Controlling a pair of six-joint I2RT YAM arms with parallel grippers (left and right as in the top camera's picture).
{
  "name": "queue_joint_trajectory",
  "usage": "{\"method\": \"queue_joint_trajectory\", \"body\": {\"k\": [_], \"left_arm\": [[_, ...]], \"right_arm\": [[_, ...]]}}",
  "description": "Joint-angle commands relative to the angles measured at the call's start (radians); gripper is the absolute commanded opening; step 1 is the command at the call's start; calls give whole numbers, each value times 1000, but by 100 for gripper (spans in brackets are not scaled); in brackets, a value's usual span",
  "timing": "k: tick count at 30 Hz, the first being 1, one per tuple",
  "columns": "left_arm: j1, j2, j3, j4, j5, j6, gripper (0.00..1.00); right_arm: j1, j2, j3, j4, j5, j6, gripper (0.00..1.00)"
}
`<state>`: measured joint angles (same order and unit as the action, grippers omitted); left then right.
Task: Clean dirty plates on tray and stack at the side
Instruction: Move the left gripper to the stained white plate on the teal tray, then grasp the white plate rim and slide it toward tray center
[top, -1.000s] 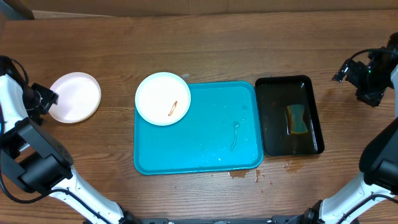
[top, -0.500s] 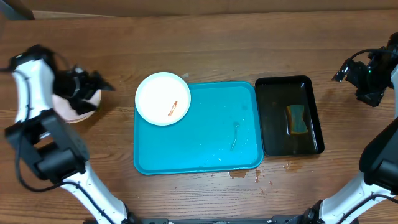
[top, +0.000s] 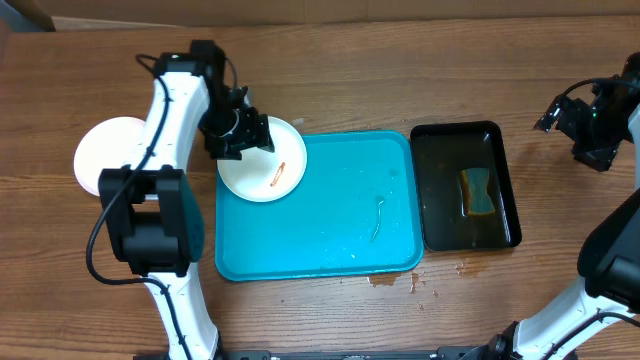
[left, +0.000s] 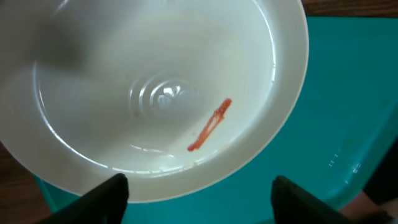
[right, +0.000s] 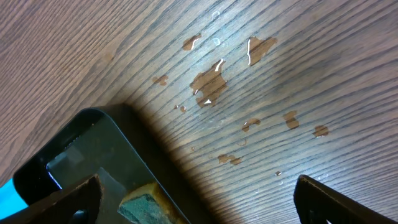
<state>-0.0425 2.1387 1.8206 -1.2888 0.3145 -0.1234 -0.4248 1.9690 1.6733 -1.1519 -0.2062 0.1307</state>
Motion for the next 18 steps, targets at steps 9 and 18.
{"method": "queue_joint_trajectory", "body": {"k": [9, 18], "left_arm": [[-12, -17, -6, 133, -391, -79, 72], [31, -17, -10, 190, -452, -83, 66]], "right_arm": [[-2, -28, 12, 3, -5, 3, 100], [-2, -28, 12, 3, -5, 4, 100]]}}
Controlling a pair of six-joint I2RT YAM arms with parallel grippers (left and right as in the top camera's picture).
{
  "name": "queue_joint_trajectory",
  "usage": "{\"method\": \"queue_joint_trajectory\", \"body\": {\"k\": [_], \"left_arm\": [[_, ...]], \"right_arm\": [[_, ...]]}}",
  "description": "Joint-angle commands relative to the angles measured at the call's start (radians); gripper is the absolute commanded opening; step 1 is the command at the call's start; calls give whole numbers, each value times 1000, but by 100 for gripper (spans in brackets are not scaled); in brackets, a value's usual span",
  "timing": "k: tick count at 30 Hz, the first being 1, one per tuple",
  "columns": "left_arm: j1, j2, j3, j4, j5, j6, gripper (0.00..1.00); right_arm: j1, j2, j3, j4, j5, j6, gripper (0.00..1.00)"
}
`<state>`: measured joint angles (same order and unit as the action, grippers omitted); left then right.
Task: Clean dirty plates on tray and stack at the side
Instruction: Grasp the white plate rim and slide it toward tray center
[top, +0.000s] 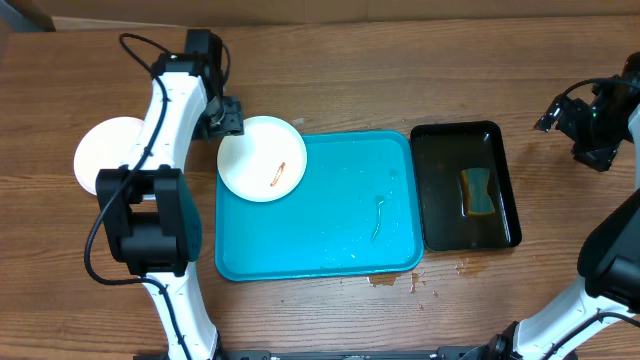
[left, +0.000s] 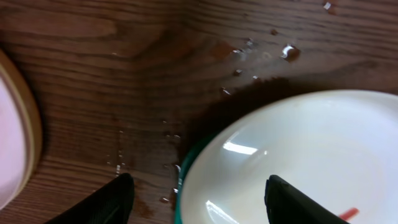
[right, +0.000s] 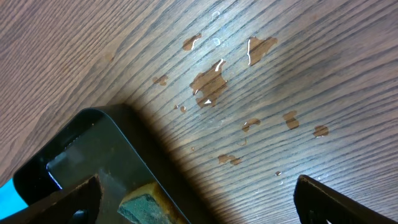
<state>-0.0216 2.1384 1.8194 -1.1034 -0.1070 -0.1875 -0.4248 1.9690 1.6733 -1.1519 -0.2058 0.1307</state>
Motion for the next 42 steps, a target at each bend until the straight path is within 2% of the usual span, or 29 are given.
{"method": "queue_joint_trajectory", "body": {"k": [1, 10, 13, 16, 22, 25, 27, 28, 34, 42], "left_arm": [[10, -16, -15, 11, -14, -19, 66], [10, -16, -89, 41, -3, -18, 64], [10, -16, -122, 42, 23, -19, 59], [8, -16, -143, 46, 78, -18, 46], [8, -16, -189, 65, 100, -19, 39], [8, -16, -217, 89, 101, -19, 30], [7, -16, -224, 90, 115, -19, 9], [7, -16, -225, 85, 131, -18, 4], [-2, -16, -225, 29, 283, 37, 4], [-98, -16, -246, -43, 352, 41, 4]], "right_arm": [[-2, -28, 12, 3, -5, 4, 100], [-2, -28, 12, 3, -5, 3, 100], [-2, -28, 12, 3, -5, 3, 100], [-2, -28, 12, 3, -5, 4, 100], [-2, -28, 12, 3, -5, 3, 100], [-2, -28, 12, 3, -5, 3, 100], [-2, -28, 12, 3, -5, 3, 100], [-2, -28, 12, 3, -5, 3, 100], [-2, -28, 12, 3, -5, 3, 100], [-2, -28, 12, 3, -5, 4, 100]]}}
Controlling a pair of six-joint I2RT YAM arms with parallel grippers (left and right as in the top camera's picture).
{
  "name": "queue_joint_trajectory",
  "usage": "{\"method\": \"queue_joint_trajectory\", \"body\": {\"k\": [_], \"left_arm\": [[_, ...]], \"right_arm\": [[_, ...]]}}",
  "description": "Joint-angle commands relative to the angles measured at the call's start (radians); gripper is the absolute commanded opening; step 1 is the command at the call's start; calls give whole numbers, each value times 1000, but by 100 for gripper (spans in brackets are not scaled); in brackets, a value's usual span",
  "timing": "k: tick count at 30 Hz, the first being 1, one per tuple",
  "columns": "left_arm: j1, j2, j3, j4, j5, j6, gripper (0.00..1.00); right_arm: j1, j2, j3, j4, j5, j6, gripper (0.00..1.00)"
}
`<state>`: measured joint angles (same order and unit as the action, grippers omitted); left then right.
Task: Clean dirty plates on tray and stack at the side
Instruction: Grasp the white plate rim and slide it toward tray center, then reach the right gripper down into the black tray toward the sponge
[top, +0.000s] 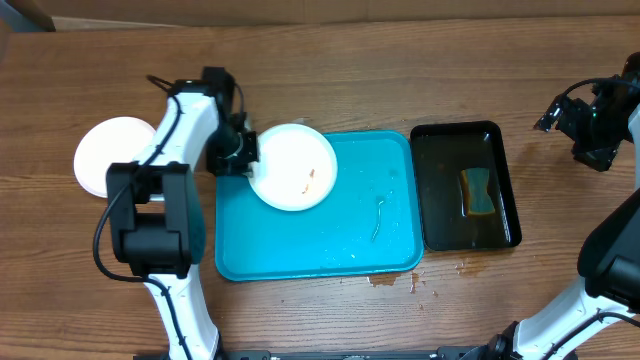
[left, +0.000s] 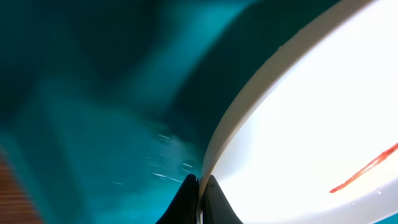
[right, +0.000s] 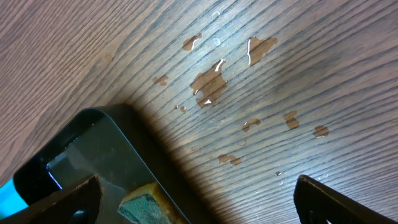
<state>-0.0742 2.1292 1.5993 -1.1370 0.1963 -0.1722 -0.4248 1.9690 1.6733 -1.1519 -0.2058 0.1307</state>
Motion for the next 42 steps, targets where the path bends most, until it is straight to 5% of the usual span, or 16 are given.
{"method": "queue_joint_trajectory", "body": {"k": [1, 7, 13, 25, 28, 32, 37, 42], "left_arm": [[-63, -7, -35, -10, 48, 26, 4], [-186, -7, -129, 21, 40, 26, 5], [-251, -7, -129, 25, -23, 27, 41], [-248, -7, -109, 250, -128, 27, 37], [-247, -7, -109, 251, -129, 27, 29], [-248, -7, -116, 214, -129, 18, 4], [-254, -7, -158, 169, -126, -121, 4], [-267, -7, -187, 174, -158, -120, 15]], "right_arm": [[-2, -28, 12, 3, -5, 3, 100], [-2, -28, 12, 3, -5, 4, 100], [-2, -28, 12, 3, -5, 3, 100], [-2, -28, 12, 3, -5, 4, 100], [-2, -28, 12, 3, -5, 4, 100], [-2, -28, 12, 3, -5, 3, 100], [-2, -28, 12, 3, -5, 3, 100], [-2, -28, 12, 3, -5, 3, 100]]}}
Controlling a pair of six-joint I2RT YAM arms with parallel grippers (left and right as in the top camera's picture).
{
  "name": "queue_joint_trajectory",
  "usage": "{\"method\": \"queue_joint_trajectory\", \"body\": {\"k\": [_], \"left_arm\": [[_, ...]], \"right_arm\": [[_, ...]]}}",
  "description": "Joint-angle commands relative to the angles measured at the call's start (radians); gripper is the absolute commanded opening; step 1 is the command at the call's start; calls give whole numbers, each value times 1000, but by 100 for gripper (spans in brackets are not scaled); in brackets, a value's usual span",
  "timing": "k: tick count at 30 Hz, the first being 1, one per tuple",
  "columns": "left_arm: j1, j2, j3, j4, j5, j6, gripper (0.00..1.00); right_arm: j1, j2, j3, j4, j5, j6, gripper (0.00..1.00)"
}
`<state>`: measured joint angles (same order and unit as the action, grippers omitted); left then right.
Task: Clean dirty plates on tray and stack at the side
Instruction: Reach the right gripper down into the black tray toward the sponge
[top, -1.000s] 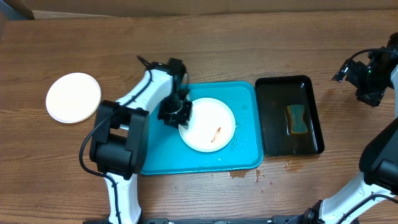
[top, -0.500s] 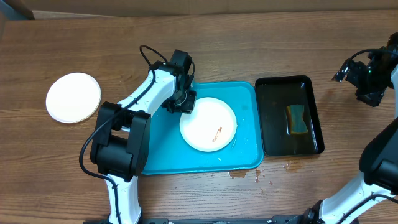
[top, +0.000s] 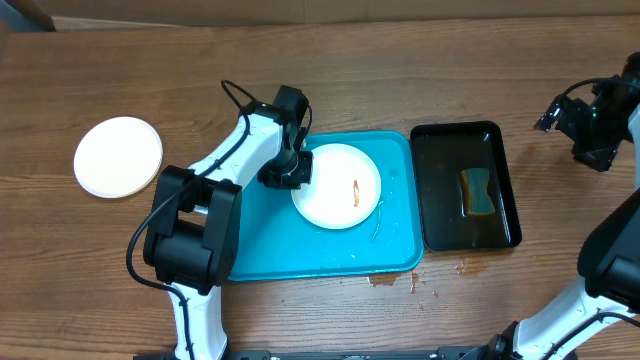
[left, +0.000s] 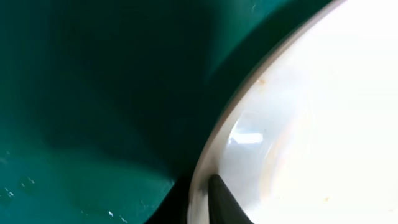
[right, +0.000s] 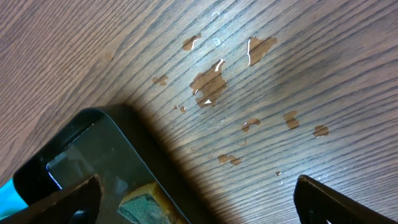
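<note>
A white plate (top: 337, 186) with a red streak lies on the blue tray (top: 320, 245), near its middle top. My left gripper (top: 293, 172) is shut on the plate's left rim; in the left wrist view the rim (left: 211, 149) runs between the two fingertips (left: 217, 196). A second white plate (top: 118, 157) lies on the table at the far left. My right gripper (top: 590, 125) stands open far right, above bare wet wood (right: 249, 81), nothing between its fingers.
A black tray (top: 466, 186) of dark water with a yellow-green sponge (top: 479, 192) sits right of the blue tray. The same tray corner (right: 93, 149) and sponge (right: 143, 208) show in the right wrist view. A small thin scrap (top: 378, 220) lies on the blue tray. Water drops spot the table.
The left gripper, shut on the plate's rim, has moved right, and the plate now lies near the middle of the blue tray instead of at its upper left. The right arm is unmoved.
The dirty plate sat on the blue tray's upper left corner with my left gripper open over it, then open just left of it above the table. Then the gripper was shut on the rim with the plate further in. Now the plate is near the tray's middle.
</note>
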<state>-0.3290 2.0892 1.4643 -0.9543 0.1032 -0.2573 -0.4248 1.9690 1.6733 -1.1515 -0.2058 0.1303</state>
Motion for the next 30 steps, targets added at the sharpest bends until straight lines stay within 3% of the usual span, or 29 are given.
{"method": "queue_joint_trajectory", "body": {"k": [1, 7, 24, 30], "left_arm": [[-12, 33, -51, -8, -84, -35, 17], [0, 33, -48, 23, -100, -35, 20], [3, 30, -48, 74, -51, -34, 15], [5, -14, -48, 64, -51, -34, 15]], "right_arm": [[-2, -28, 12, 3, -5, 4, 100], [-2, -28, 12, 3, -5, 4, 100], [-2, -28, 12, 49, -9, 5, 100], [-3, -30, 23, -26, -151, -3, 100]]}}
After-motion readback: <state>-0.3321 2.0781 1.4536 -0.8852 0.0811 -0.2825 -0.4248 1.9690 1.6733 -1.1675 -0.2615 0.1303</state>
